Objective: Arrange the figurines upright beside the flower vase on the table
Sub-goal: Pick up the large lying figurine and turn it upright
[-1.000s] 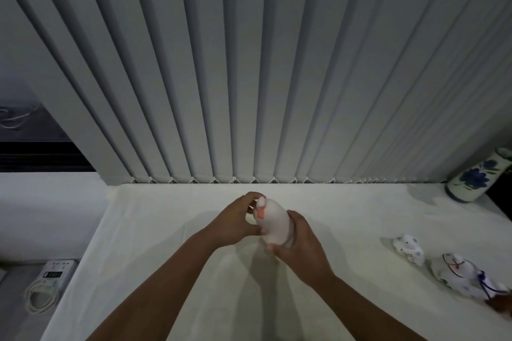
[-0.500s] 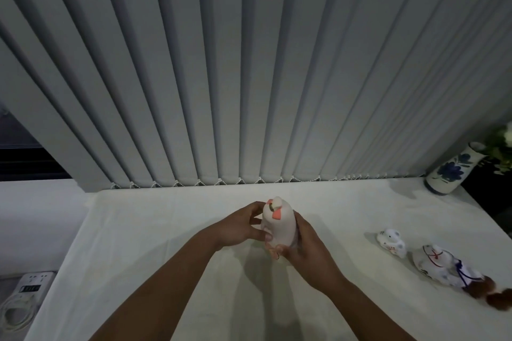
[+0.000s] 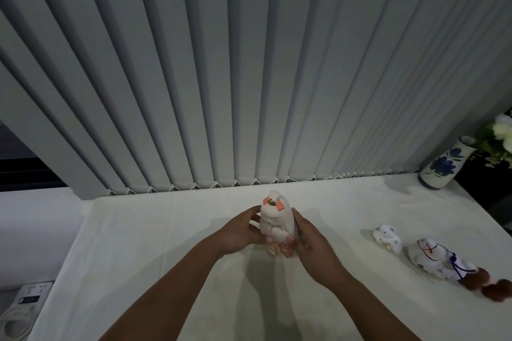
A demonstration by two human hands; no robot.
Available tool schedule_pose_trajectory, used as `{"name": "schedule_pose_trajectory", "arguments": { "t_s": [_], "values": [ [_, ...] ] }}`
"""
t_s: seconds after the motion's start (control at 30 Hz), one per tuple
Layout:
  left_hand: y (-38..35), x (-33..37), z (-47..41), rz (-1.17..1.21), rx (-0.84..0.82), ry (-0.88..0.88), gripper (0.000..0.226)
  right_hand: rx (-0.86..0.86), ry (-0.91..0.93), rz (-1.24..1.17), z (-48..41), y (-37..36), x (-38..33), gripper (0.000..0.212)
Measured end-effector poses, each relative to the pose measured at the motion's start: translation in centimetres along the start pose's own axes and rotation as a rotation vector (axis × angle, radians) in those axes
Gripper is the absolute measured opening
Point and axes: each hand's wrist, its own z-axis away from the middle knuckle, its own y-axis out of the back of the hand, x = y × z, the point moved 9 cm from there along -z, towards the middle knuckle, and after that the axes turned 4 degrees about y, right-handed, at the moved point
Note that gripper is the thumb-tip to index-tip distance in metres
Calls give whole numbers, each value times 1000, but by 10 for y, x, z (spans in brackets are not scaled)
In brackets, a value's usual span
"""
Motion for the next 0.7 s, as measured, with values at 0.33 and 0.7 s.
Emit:
{"name": "schedule_pose_trajectory", "arguments": {
  "t_s": [0.33, 0.7],
  "values": [
    [-32, 15, -8, 82, 23, -16, 70, 152, -63, -218, 13, 29, 11, 36],
    [-73, 62, -50, -70, 122, -57, 75, 88, -43, -180, 11, 97, 26, 65]
  ]
}}
